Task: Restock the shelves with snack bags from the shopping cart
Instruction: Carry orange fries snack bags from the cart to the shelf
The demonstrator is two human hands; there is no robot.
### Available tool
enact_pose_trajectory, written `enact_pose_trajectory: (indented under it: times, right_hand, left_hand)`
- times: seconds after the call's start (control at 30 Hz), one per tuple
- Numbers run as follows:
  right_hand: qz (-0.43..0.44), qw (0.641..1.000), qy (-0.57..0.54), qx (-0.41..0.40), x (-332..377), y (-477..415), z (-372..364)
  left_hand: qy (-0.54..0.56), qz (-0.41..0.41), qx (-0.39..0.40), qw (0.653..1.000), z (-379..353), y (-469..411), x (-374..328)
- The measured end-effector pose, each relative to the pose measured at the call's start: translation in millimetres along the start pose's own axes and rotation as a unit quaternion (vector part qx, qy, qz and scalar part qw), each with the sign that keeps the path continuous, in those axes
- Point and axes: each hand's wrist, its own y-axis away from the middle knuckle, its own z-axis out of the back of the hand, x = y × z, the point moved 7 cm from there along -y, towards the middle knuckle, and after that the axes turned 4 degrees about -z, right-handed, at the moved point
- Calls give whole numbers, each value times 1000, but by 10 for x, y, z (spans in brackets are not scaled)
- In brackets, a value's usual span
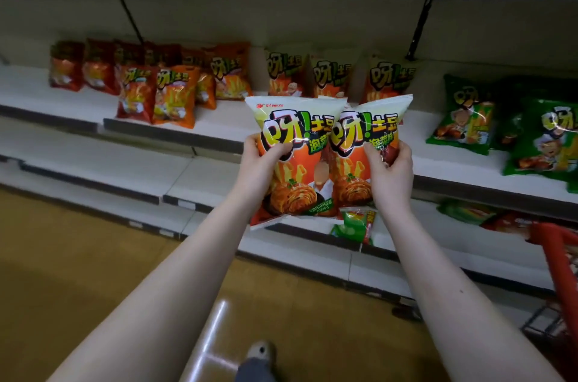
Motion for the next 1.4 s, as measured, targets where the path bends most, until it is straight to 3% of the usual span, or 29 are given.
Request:
enact_pose_trajectory:
  times: [0.27,0.43,0.73,0.93,1.4]
  right_hand:
    - [-19,993,38,-110,92,-429,-221]
    - [-30,989,38,-136,113,-804,-223]
    - [-38,994,8,-107,-103,-1756,-168]
    - [-97,991,-45,-82,-358,-2195,-171]
    - [-109,990,-29,-80,-645,-2467,-259]
  left_hand:
    - [-28,-36,88,995,-18,-1088,-179]
    - [-31,-52,88,994,-236,-1626,-232]
    - [-47,-46,20,998,-774,-2330,-31]
    - [-111,-32,-12,993,-1065,-2688,180]
    - [-154,-36,-45,986,-1199,-2934,377]
